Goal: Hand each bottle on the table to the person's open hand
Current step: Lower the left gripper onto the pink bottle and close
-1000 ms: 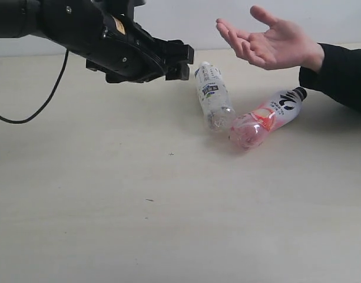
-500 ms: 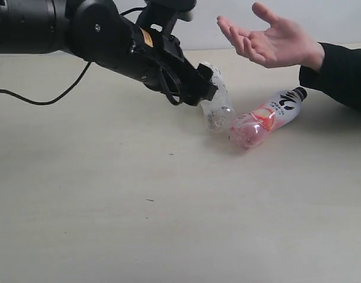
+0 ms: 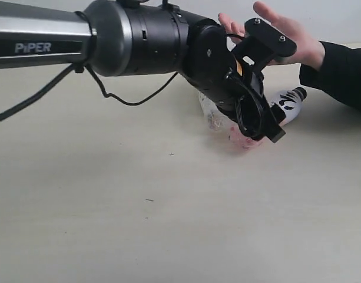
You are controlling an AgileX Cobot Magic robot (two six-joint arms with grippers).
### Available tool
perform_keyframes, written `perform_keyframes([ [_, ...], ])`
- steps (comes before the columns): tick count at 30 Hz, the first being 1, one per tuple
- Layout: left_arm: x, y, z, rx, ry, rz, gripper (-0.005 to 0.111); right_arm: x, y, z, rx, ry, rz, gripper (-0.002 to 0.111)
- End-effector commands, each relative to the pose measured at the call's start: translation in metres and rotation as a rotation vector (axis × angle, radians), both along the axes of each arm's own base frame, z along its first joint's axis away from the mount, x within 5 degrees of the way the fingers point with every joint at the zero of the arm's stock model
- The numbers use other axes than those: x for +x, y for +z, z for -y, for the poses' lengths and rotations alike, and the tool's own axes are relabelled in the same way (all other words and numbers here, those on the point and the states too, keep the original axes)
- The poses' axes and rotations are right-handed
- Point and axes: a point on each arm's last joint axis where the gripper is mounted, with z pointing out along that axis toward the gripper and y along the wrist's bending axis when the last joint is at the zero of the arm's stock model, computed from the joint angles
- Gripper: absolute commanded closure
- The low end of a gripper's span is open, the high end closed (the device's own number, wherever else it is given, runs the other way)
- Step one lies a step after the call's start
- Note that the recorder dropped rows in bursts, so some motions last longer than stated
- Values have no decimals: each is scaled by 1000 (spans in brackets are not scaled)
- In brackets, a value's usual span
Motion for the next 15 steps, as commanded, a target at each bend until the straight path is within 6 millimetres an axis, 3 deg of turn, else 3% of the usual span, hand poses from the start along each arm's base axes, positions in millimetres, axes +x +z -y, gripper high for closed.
perform_keyframes([
  [1,10,-12,13,12,-9,-18,29,0,-1,0,-3,2,12,108],
  [6,19,-28,22,24,-20,-18,29,0,-1,0,-3,2,12,108],
  [15,31,-38,34,-11,28,-40,28,0,-1,0,-3,2,12,108],
])
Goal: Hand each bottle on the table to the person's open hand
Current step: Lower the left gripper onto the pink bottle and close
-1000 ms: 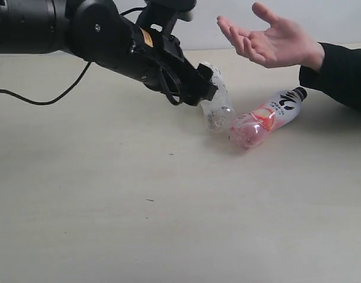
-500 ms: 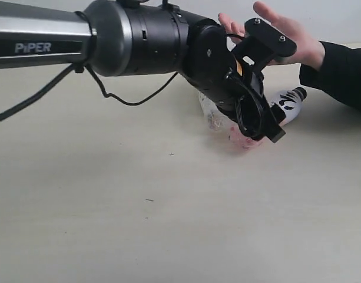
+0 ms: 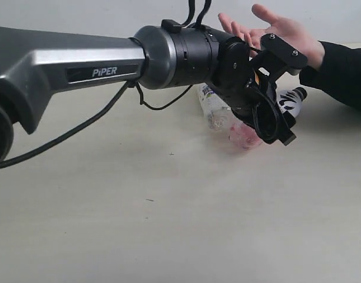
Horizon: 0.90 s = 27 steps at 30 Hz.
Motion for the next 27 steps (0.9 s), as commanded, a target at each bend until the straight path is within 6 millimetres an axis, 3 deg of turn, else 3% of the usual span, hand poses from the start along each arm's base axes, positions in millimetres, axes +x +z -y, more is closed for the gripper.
perform_keyframes([
  [1,4,-8,6,-24,40,-28,28,0,-1,0,-3,2,12,108],
  [13,11,-34,13,-4,40,-43,28,0,-1,0,-3,2,12,108],
  [22,12,-36,14,-9,52,-53,31,0,-1,0,-3,2,12,108],
  [25,11,-36,14,-10,60,-61,55,0,-1,0,-3,2,12,108],
  [27,11,-34,14,-16,63,-67,78,0,-1,0,-3,2,12,108],
])
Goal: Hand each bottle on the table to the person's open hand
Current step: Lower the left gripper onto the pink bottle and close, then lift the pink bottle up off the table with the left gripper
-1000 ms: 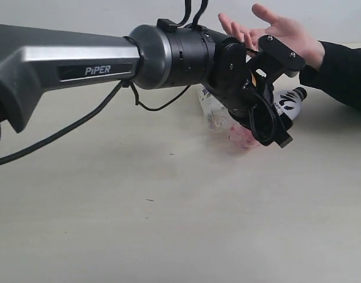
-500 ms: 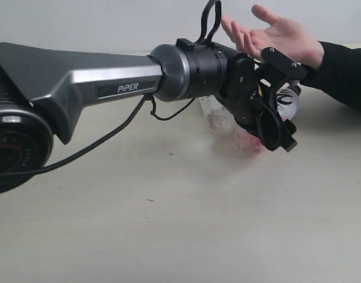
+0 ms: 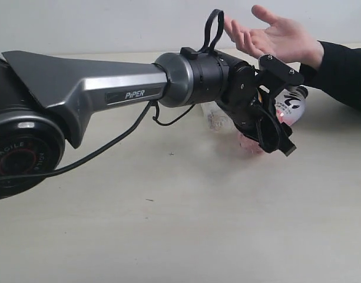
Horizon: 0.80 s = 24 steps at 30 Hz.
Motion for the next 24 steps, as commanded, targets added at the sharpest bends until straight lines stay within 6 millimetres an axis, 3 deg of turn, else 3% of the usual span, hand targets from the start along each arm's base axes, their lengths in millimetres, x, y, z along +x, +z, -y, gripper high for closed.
perform_keyframes([
  [1,-3,8,2,-33,20,-38,92,0,-1,0,-3,2,12,108],
  [3,-7,19,2,-49,26,-67,107,0,-1,0,-3,2,12,108],
  [8,-22,59,-3,-80,21,-171,107,0,-1,0,-3,2,12,108],
  [16,-53,93,-12,-16,-46,-360,107,0,-1,0,-3,2,12,108],
  [24,-80,140,-12,-21,-49,-325,107,0,-1,0,-3,2,12,108],
])
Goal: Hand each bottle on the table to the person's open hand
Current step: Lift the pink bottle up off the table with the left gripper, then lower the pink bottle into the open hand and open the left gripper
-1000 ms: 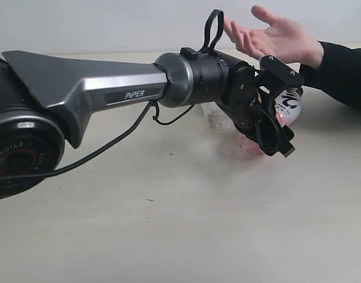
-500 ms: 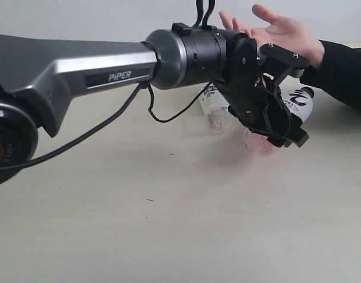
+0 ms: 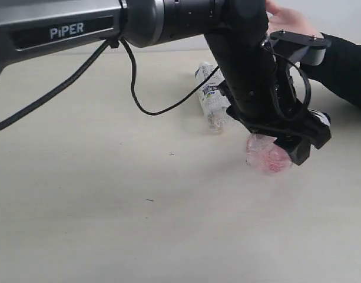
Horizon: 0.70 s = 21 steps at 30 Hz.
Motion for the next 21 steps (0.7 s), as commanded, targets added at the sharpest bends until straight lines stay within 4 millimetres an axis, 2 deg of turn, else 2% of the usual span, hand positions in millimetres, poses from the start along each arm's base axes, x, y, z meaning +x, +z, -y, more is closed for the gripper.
perform_keyframes([
  [1,-11,37,-3,-44,41,50,107,0,-1,0,-3,2,12,108],
  [9,-10,104,-21,-205,252,234,107,0,-1,0,-3,2,12,108],
  [12,-5,116,-18,-326,333,275,107,0,-1,0,-3,2,12,108],
  [16,9,116,-10,-465,468,313,107,0,-1,0,-3,2,12,108],
  [21,28,88,-5,-522,645,319,107,0,-1,0,-3,2,12,108],
])
